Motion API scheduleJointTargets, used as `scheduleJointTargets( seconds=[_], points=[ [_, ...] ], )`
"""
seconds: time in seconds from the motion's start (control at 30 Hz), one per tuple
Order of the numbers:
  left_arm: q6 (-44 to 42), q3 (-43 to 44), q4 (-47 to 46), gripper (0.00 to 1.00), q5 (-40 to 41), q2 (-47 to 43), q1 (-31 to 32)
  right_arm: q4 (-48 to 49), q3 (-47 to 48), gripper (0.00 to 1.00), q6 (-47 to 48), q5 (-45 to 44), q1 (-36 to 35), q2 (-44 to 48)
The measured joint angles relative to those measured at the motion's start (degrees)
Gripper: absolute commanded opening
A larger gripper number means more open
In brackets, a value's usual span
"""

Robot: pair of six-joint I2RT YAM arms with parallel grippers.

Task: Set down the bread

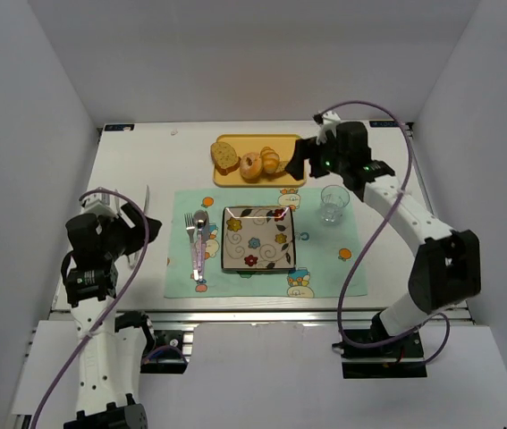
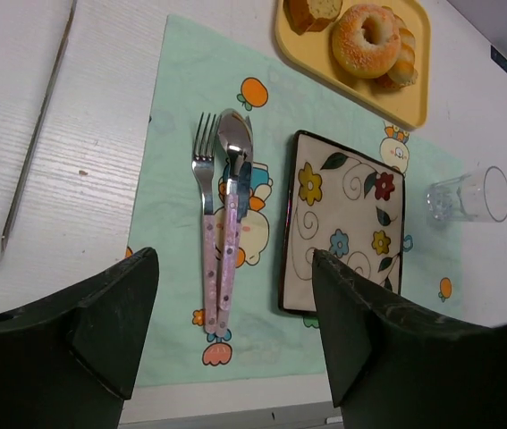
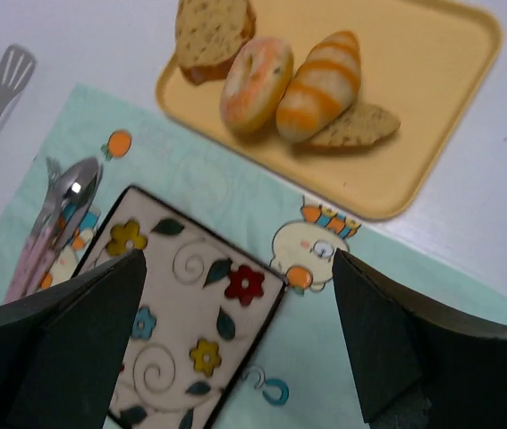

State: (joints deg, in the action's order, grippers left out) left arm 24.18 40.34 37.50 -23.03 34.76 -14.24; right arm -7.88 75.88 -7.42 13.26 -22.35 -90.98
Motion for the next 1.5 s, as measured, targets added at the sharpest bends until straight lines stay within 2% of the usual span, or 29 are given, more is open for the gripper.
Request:
scheduleJointTargets(
  seconds=[0.03,0.1,0.13,0.17,0.2,0.23,0.27,0.3,0.33,0.37,0.4,0.43,0.5,0.53,0.57,0.87,1.13,1.5],
  points=[
    [0.1,0.4,-0.2,0.78,0.2,0.6,0.0,-0.2,-3.1,0.89,0.1,2.1,1.2,2.2],
    [0.4,1.3,-0.3,0.65,0.8,1.8,0.0,-0.4,-7.1,0.89,1.6,9.9,4.1,5.4],
    [0.6,1.7,-0.5,0.54,1.4,2.4,0.0,0.0,-8.4,0.83,2.9,15.1,5.7,6.6],
    [0.7,2.2,-0.6,0.26,2.1,3.2,0.0,1.2,-10.1,0.77,4.5,22.3,7.8,7.6],
    [1.1,2.7,-0.6,0.15,2.9,4.2,0.0,1.9,-11.3,0.69,5.6,28.0,9.5,8.4],
    [1.0,3.3,-0.6,0.05,3.8,5.3,0.0,2.6,-12.4,0.36,6.7,32.7,11.0,8.9],
    [0.9,4.1,-0.5,0.0,4.7,6.6,0.0,3.0,-13.2,0.15,8.0,37.1,12.3,9.2],
    [0.8,4.9,-0.4,0.0,5.7,8.0,0.0,2.9,-13.6,0.03,8.8,39.9,12.9,9.2],
    [0.5,5.9,-0.3,0.0,6.9,9.9,0.0,2.9,-13.9,0.0,9.5,42.6,13.0,9.2],
    [0.1,6.9,-0.1,0.0,8.3,11.5,0.0,2.8,-14.1,0.03,9.9,44.8,12.9,9.3],
    [-0.2,8.0,0.2,0.24,9.6,13.6,0.0,2.9,-14.5,0.15,10.1,46.3,12.7,9.5],
    [-0.9,8.9,0.3,0.39,10.9,15.5,0.0,2.8,-14.9,0.45,10.4,47.5,12.5,9.8],
    [-2.1,10.3,0.4,0.68,13.7,19.1,0.0,2.8,-15.6,0.66,11.0,49.0,12.0,10.5],
    [-3.0,10.7,0.7,0.71,14.7,20.5,0.0,2.8,-15.8,0.81,11.1,49.5,11.9,10.9],
    [-3.4,11.1,1.1,0.74,15.7,22.0,0.0,2.4,-15.8,0.89,11.5,50.0,11.8,11.3],
    [-13.3,11.7,0.8,0.78,25.0,36.1,1.4,2.5,-20.3,0.89,12.3,51.9,11.8,15.1],
    [-23.2,11.5,-3.8,0.78,27.9,45.8,2.4,3.3,-21.4,0.89,11.2,52.1,11.8,15.3],
    [-29.4,10.7,-8.2,0.79,28.0,55.2,4.2,5.1,-21.5,0.89,9.6,52.0,12.0,15.0]
  ],
)
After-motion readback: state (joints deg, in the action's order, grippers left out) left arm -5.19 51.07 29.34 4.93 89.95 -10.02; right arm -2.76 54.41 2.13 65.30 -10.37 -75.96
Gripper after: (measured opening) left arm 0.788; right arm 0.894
